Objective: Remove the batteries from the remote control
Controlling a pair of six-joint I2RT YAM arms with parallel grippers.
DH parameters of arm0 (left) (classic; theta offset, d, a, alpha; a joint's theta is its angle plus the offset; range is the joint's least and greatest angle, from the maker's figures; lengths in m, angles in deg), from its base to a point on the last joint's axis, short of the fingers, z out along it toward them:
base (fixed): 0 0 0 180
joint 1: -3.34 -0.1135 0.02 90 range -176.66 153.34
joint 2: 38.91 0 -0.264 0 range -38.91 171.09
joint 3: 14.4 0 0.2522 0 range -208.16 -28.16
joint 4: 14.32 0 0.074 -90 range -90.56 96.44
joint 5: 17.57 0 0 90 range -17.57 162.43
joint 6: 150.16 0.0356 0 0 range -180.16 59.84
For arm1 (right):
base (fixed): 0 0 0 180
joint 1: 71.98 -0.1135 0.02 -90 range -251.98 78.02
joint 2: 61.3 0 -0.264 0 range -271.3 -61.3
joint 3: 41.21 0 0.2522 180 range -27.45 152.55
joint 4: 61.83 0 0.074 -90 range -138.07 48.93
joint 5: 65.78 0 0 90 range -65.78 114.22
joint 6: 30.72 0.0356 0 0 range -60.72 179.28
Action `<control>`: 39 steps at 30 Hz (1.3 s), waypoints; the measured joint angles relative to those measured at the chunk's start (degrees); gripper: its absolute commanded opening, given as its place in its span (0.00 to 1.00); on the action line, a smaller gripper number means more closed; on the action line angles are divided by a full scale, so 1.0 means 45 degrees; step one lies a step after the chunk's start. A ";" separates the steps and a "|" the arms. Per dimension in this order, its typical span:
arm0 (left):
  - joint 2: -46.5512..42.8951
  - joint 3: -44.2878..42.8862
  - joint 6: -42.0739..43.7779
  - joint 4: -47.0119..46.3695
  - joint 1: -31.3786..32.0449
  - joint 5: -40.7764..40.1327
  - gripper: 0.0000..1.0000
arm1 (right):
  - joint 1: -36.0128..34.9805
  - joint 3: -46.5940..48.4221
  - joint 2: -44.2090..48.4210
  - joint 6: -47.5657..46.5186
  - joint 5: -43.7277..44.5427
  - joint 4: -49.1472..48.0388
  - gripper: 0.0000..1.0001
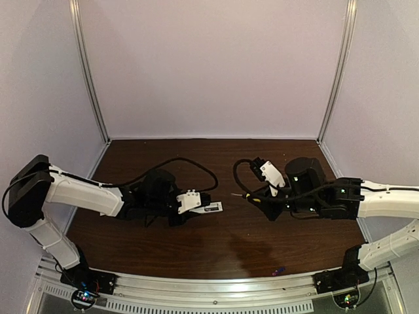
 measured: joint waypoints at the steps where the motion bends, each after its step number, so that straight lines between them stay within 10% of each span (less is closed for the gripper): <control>1: -0.0015 -0.0170 0.0262 0.0228 0.0000 -0.0058 0.00 | 0.0000 0.0000 0.0000 -0.0068 -0.0083 0.0000 0.00; 39: 0.0461 0.1472 0.5367 -0.1987 0.0126 -0.1627 0.00 | 0.0447 0.0452 -0.3993 -0.2322 -0.3458 -0.1593 0.00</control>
